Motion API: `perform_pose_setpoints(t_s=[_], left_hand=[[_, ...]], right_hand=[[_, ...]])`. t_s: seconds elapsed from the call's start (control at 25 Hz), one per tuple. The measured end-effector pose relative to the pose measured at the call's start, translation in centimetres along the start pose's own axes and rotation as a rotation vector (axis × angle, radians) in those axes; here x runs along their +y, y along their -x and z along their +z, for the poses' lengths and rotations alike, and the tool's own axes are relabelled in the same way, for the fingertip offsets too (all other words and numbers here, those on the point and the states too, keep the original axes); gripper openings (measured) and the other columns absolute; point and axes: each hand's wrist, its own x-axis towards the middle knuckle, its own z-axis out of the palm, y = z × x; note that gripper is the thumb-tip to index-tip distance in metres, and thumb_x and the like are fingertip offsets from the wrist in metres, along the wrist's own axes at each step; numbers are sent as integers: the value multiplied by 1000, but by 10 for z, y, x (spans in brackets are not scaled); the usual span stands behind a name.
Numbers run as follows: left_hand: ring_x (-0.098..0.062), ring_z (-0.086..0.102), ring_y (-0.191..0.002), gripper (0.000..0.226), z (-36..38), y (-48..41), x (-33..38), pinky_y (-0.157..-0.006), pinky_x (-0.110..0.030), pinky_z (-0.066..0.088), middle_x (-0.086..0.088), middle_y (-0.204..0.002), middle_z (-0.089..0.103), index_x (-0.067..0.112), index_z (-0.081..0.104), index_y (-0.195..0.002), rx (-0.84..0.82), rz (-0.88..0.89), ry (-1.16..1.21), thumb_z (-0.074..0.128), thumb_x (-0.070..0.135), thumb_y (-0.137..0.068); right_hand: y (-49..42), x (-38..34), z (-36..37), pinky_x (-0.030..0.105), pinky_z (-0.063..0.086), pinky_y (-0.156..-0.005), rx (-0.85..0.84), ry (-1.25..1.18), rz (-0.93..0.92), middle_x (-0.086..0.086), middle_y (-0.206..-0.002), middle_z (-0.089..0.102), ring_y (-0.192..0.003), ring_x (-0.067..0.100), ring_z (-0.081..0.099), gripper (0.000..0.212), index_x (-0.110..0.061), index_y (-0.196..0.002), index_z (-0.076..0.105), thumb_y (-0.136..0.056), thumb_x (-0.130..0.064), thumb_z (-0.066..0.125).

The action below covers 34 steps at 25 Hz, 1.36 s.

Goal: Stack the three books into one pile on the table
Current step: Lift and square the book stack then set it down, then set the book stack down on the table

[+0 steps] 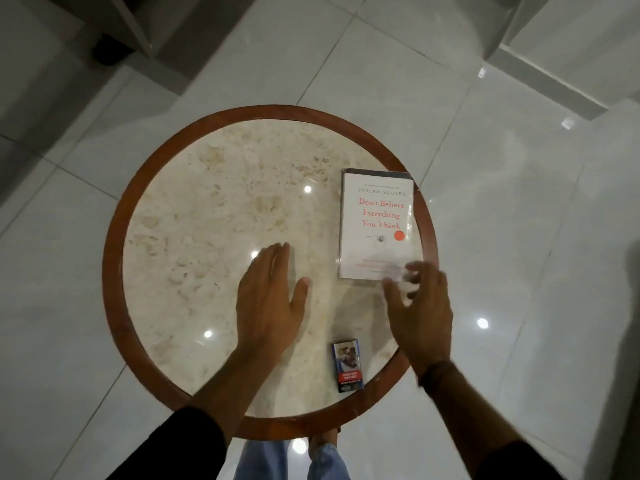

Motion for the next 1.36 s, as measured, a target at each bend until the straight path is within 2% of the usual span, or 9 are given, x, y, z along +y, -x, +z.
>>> perform_pose_setpoints(t_s=[0.2,0.36,0.52,0.68,0.8,0.96,1.12,1.24,1.36], left_hand=[[-39,32,-165,72,-2,65,-99,-133,-61,27,-19,-175,37,10,34,-168,87,-39,-217,37,52,-110],[-37,26,-167,73,1,76,-144,-136,-57,17,-15,-181,25,11,20,-173,107,-111,-297,28,49,-112],[-31,16,-171,72,12,76,-158,-139,-48,-2,-10,-185,14,14,8,-175,150,-113,-322,24,48,-113],[-29,10,-172,72,19,78,-165,-140,-52,7,-8,-186,10,15,7,-175,176,-105,-300,22,48,-113],[-29,13,-172,71,19,78,-165,-138,-56,14,-8,-185,13,16,10,-175,190,-93,-249,21,49,-113],[-31,16,-171,70,15,77,-163,-138,-57,14,-8,-184,17,18,15,-174,177,-109,-195,18,52,-113],[-34,28,-167,71,14,77,-164,-135,-61,22,-10,-180,31,16,30,-172,214,-104,-151,30,52,-111],[-33,28,-167,70,17,78,-166,-137,-59,20,-8,-181,29,17,27,-173,226,-94,-149,31,52,-112],[-30,25,-169,71,19,78,-168,-140,-50,7,-5,-182,26,18,25,-173,242,-90,-148,39,49,-111]], right_hand=[[104,21,21,27,58,-68,-201,149,-9,-17,-112,47,-91,12,64,39,-40,-123,45,-93,-57,62],[138,33,37,27,47,-67,-254,222,54,-15,-104,42,-83,15,58,61,-38,-126,45,-79,-60,76],[141,30,47,39,62,-71,-263,256,125,-4,-113,57,-88,26,72,73,-36,-129,43,-73,-56,87],[138,23,54,48,65,-73,-254,270,156,5,-115,64,-88,30,68,64,-38,-123,40,-80,-42,86],[136,-5,61,44,63,-78,-279,233,63,-3,-113,62,-91,24,65,61,-42,-124,42,-81,-41,85],[111,-78,106,28,55,-78,-299,141,-184,-14,-110,57,-95,12,63,49,-34,-130,54,-89,-51,73],[62,-165,171,35,62,-73,-249,79,-247,-6,-110,64,-91,16,67,50,-33,-131,58,-85,-47,73],[41,-205,202,39,63,-72,-179,94,-294,0,-109,66,-90,23,68,54,-27,-133,59,-84,-46,74],[37,-217,216,39,64,-70,-141,136,-321,1,-106,66,-88,24,68,53,-25,-130,59,-85,-50,73]])
